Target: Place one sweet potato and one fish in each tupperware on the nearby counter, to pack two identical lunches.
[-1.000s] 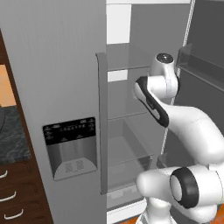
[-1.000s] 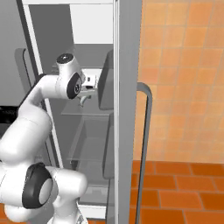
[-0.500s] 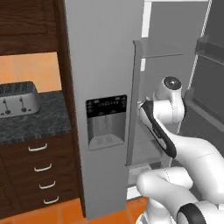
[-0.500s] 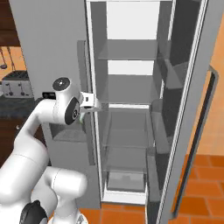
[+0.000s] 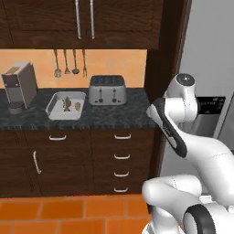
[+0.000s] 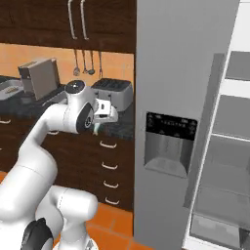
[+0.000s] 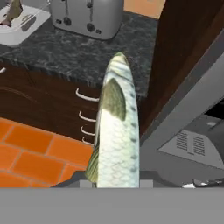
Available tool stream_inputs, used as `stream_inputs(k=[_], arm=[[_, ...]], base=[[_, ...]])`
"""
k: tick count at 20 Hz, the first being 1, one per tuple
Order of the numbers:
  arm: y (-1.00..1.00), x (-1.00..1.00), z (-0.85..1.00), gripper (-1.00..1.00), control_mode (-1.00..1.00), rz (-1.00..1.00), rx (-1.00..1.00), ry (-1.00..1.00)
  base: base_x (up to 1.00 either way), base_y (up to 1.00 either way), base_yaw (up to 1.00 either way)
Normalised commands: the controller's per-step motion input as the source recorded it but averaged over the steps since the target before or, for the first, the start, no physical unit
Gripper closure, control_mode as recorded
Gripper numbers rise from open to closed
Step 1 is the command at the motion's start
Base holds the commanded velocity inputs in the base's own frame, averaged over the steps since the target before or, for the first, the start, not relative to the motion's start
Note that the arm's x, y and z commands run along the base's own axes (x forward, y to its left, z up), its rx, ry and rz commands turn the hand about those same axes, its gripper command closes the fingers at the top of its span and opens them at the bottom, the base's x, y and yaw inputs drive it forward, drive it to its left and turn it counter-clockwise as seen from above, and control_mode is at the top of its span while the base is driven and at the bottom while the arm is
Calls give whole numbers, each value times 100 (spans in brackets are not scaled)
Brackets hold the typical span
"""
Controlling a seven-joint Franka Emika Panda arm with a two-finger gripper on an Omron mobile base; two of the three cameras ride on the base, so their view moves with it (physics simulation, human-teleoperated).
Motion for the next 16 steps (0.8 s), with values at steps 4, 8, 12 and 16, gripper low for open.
stream_inputs(k=[4, 8, 12, 16], arm=[[0, 0, 0, 100, 100, 0, 0, 0], [0, 0, 0, 100, 100, 0, 0, 0], [0, 0, 0, 100, 100, 0, 0, 0], [0, 0, 0, 100, 100, 0, 0, 0]], base=[[46, 100, 46], [91, 100, 36], [100, 100, 25], [100, 100, 10]])
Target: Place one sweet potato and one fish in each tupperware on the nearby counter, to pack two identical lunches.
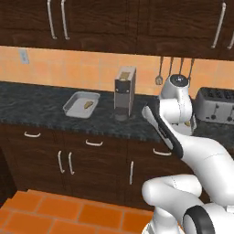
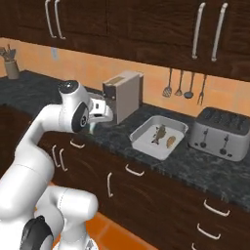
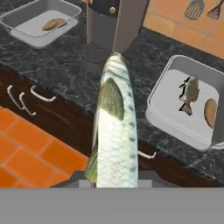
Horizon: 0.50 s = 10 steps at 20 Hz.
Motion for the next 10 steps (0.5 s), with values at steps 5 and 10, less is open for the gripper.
stream_inputs(k=[5, 10], arm=[[0, 0, 0, 100, 100, 0, 0, 0], [0, 0, 0, 100, 100, 0, 0, 0]], base=[[100, 100, -5], [96, 100, -34]])
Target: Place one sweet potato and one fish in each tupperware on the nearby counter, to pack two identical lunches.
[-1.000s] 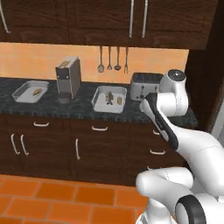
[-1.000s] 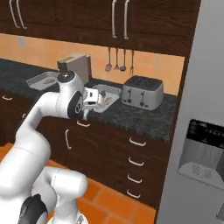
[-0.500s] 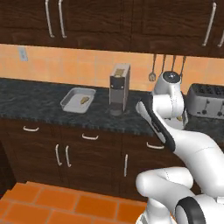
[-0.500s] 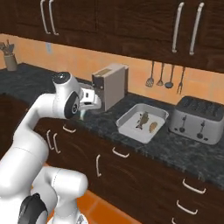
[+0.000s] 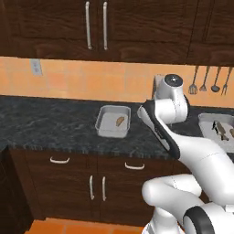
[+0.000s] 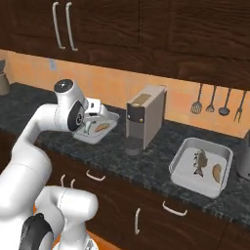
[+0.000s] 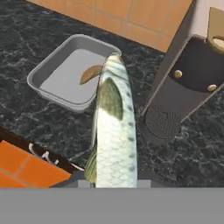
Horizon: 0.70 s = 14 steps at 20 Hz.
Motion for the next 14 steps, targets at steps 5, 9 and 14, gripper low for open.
stream_inputs(k=[5, 9, 14], arm=[[0, 0, 0, 100, 100, 0, 0, 0], [0, 0, 0, 100, 100, 0, 0, 0], [0, 0, 0, 100, 100, 0, 0, 0]], base=[[67, 100, -47], [38, 81, -50], [14, 33, -48]])
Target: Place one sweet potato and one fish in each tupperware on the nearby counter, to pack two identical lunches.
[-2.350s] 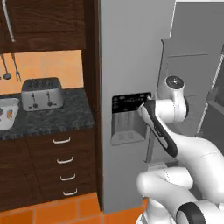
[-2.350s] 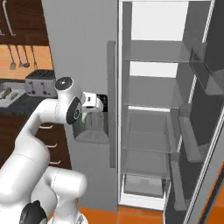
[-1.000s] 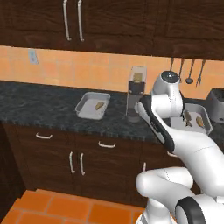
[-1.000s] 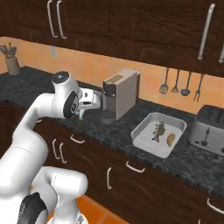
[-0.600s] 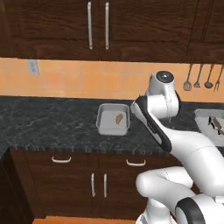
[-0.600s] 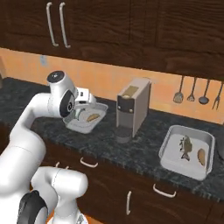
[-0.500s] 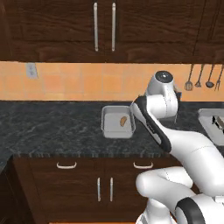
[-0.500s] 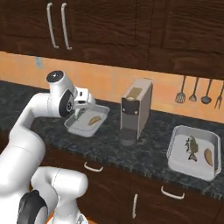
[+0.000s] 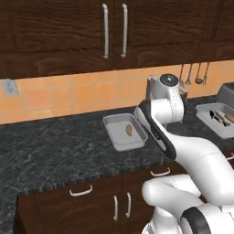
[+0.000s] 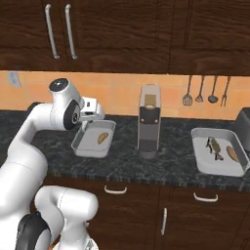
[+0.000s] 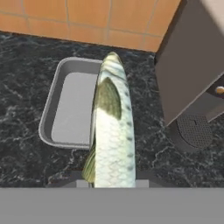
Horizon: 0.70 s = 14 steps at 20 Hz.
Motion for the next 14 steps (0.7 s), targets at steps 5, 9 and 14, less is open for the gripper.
stream_inputs(k=[5, 9, 14], arm=[[0, 0, 0, 100, 100, 0, 0, 0], [23, 15, -58, 100, -100, -17, -1, 0], [62, 63, -72, 100, -100, -2, 3, 9]], base=[[9, 13, -39], [0, 0, 0], [0, 0, 0]])
